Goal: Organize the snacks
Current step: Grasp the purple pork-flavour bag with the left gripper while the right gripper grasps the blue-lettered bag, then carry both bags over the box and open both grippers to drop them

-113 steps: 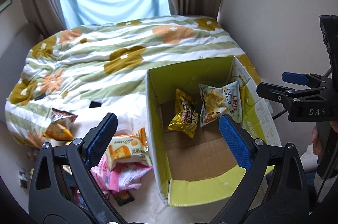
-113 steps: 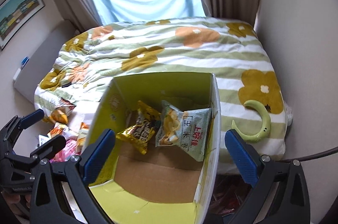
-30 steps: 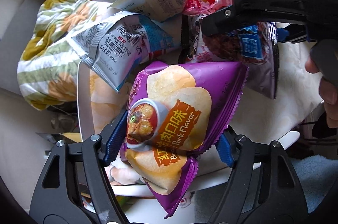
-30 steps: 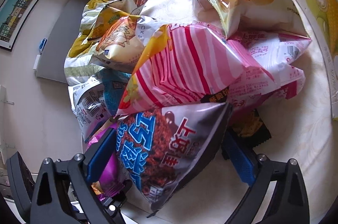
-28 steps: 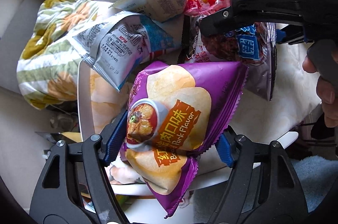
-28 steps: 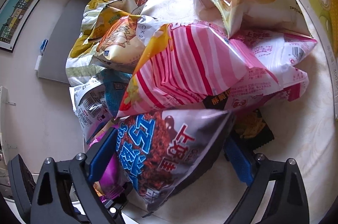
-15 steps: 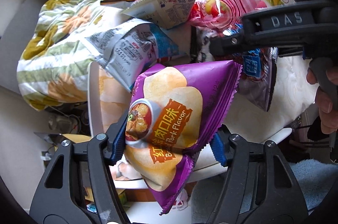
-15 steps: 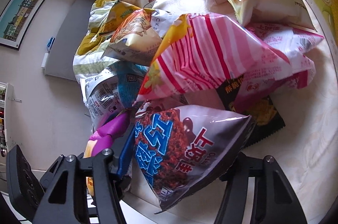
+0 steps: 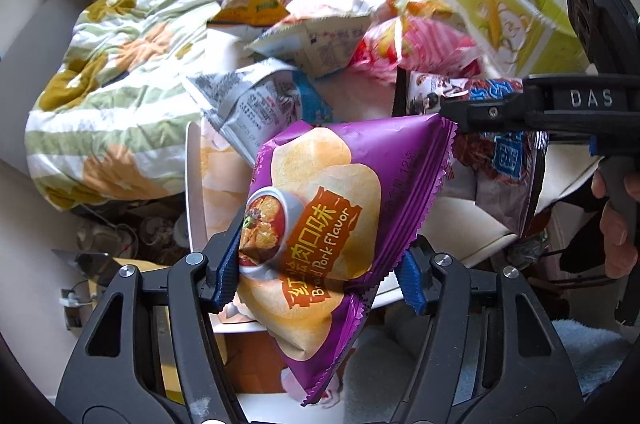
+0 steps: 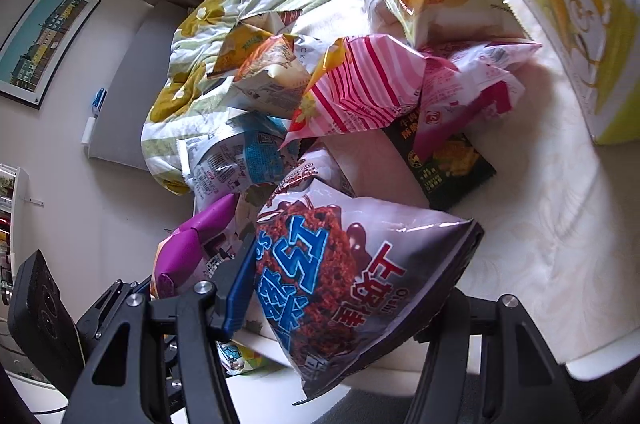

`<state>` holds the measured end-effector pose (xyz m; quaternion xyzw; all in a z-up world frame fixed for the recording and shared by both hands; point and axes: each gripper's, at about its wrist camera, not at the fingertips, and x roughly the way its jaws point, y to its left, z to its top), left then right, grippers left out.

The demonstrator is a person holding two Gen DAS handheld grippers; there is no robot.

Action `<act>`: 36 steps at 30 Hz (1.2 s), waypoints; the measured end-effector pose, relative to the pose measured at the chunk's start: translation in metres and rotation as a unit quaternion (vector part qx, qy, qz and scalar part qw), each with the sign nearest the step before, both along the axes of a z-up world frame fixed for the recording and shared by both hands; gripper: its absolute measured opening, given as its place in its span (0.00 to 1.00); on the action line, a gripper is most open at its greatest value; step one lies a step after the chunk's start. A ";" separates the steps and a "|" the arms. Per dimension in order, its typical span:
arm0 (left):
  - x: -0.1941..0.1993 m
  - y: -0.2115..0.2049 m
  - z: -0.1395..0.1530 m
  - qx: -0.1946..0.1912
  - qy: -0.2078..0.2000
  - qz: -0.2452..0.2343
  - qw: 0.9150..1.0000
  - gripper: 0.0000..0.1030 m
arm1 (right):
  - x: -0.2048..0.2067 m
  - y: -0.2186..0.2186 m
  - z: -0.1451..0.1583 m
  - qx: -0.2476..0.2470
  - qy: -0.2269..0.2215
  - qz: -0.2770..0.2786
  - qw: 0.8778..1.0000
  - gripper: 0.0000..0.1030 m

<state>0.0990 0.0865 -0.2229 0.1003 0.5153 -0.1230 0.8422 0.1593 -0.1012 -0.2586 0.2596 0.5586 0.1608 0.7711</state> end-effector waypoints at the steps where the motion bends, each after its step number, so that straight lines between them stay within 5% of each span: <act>1: -0.002 0.000 0.005 -0.006 -0.004 -0.002 1.000 0.59 | -0.004 -0.002 0.004 0.000 -0.002 -0.003 1.000 0.55; 13: 0.010 -0.043 0.074 -0.051 -0.065 -0.036 0.996 0.59 | -0.038 -0.056 0.076 0.001 -0.065 -0.049 0.997 0.55; 25: 0.063 -0.186 0.135 -0.089 -0.128 -0.068 0.985 0.59 | -0.012 -0.184 0.148 -0.032 -0.157 -0.068 0.985 0.55; 36: 0.129 -0.330 0.112 -0.100 -0.105 -0.064 0.987 0.59 | 0.027 -0.304 0.151 -0.059 -0.171 -0.080 0.980 0.55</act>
